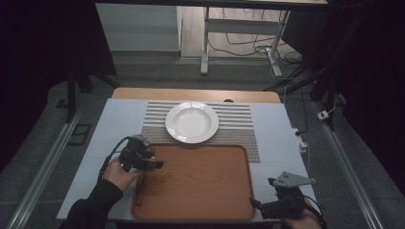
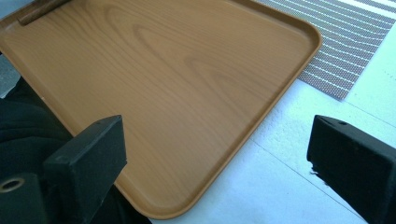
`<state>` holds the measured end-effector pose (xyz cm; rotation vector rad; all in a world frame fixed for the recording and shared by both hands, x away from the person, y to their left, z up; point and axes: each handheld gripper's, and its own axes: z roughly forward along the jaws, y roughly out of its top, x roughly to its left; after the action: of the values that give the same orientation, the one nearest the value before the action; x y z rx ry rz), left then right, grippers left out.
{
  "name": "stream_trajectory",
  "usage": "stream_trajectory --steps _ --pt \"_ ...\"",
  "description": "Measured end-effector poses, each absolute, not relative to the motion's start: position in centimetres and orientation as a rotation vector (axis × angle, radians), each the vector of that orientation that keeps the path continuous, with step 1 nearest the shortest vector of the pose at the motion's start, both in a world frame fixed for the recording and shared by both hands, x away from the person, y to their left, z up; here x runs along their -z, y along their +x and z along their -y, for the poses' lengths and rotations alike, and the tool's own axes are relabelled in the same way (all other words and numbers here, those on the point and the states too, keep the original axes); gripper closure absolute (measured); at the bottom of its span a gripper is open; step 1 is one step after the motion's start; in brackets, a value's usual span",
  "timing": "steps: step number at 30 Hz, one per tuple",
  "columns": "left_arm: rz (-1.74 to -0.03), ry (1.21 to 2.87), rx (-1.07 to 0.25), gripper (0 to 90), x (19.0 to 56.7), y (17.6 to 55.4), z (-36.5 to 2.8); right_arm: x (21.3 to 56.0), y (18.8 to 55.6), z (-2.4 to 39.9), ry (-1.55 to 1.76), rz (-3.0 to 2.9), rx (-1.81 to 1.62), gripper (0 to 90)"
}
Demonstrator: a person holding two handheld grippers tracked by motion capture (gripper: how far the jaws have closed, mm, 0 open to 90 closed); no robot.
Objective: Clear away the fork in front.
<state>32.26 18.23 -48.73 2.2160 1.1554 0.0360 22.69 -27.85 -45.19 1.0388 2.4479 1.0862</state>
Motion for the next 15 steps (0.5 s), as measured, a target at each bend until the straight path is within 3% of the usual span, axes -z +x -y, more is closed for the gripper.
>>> stream_trajectory --steps 9,15 --pt "-1.08 2.224 -0.051 7.3 48.3 30.9 -17.9 45.2 22.7 27.8 1.038 -2.449 -1.088 4.6" --pt "-1.053 2.185 -0.048 2.9 47.6 29.7 -18.8 45.2 22.7 27.8 1.042 -2.448 -1.087 4.6"
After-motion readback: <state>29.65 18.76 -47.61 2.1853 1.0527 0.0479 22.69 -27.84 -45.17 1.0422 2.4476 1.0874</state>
